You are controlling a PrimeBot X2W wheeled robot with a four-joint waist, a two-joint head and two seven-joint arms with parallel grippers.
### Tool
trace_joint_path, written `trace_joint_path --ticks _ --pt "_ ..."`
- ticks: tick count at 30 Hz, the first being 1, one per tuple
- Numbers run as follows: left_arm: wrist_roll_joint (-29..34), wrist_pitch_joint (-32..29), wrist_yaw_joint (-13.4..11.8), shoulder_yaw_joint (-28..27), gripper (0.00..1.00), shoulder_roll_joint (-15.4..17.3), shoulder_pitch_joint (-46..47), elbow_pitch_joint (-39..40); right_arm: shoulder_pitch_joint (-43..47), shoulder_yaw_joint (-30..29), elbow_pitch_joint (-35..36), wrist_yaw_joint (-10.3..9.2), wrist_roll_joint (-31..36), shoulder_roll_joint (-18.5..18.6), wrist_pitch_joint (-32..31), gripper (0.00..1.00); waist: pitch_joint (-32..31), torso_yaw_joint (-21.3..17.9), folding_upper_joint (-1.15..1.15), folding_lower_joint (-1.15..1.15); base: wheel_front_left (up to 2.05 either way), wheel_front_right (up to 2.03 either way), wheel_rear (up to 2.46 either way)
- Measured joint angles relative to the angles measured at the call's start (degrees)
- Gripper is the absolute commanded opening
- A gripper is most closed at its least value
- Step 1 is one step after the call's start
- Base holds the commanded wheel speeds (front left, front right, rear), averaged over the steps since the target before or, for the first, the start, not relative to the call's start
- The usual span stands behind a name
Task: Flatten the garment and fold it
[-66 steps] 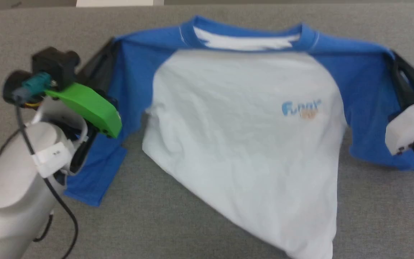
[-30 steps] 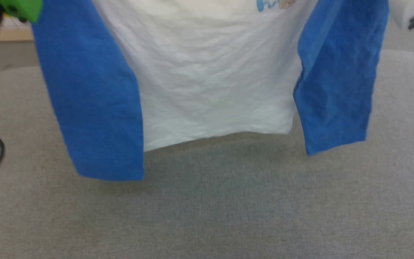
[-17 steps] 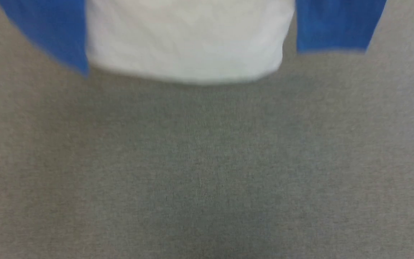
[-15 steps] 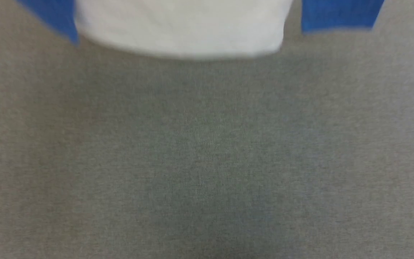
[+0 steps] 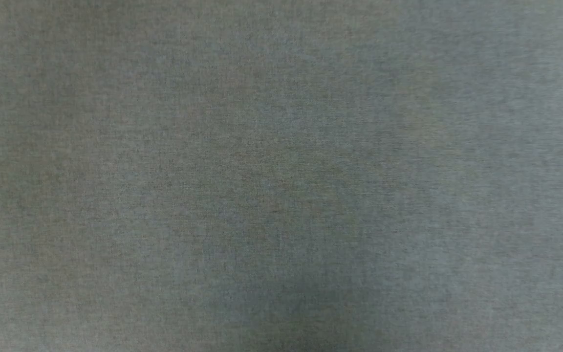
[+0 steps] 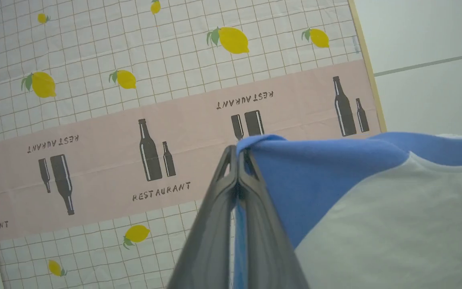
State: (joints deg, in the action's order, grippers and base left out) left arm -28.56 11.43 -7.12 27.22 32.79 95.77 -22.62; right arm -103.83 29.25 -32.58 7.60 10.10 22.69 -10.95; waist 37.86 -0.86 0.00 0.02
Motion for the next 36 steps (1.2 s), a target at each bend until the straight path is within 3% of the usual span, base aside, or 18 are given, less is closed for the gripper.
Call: trace_joint_path --ticks 8,12,16,21,24,30,36 --pt "0.5 2.9 4.6 1.2 0.00 1.3 -8.2 -0.4 6.4 3.5 -0.2 0.01 -1.7 1.8 4.5 0.00 2.8 1.9 0.00 0.00 0.00 0.00 0.00" --pt "1.8 3.1 6.2 1.1 0.00 3.2 -13.8 5.6 11.7 4.4 5.6 0.01 -5.7 4.0 5.3 0.00 1.8 2.2 0.00 -0.01 0.00 0.00 0.00" --pt "1.8 3.3 6.5 0.3 0.00 4.4 -23.1 14.2 20.9 2.9 15.0 0.01 -9.8 9.1 3.8 0.00 -0.2 2.3 0.00 -0.01 0.00 0.00 0.00" --pt "0.6 3.3 3.4 -0.8 0.00 5.2 -37.9 23.5 37.3 -3.6 26.6 0.01 -13.2 14.0 0.0 0.00 -3.6 2.5 0.00 -0.02 0.00 0.00 0.00" --pt "0.4 3.3 1.0 -1.2 0.00 5.8 -46.2 29.4 48.3 -8.2 33.3 0.00 -14.0 14.4 -2.3 0.00 -5.9 2.5 0.00 -0.02 0.00 0.00 0.00" --pt "2.0 3.3 -3.1 -0.1 0.00 8.1 -60.8 37.0 68.6 -14.1 43.1 0.00 -13.6 10.1 -5.5 0.00 -10.2 2.0 0.00 -0.02 0.00 0.00 0.00" --pt "3.6 2.5 -6.4 5.7 0.00 8.7 -74.5 38.9 82.6 -16.7 47.5 0.00 -13.2 5.4 -5.8 0.00 -14.5 1.1 0.00 -0.02 0.00 0.00 0.00"
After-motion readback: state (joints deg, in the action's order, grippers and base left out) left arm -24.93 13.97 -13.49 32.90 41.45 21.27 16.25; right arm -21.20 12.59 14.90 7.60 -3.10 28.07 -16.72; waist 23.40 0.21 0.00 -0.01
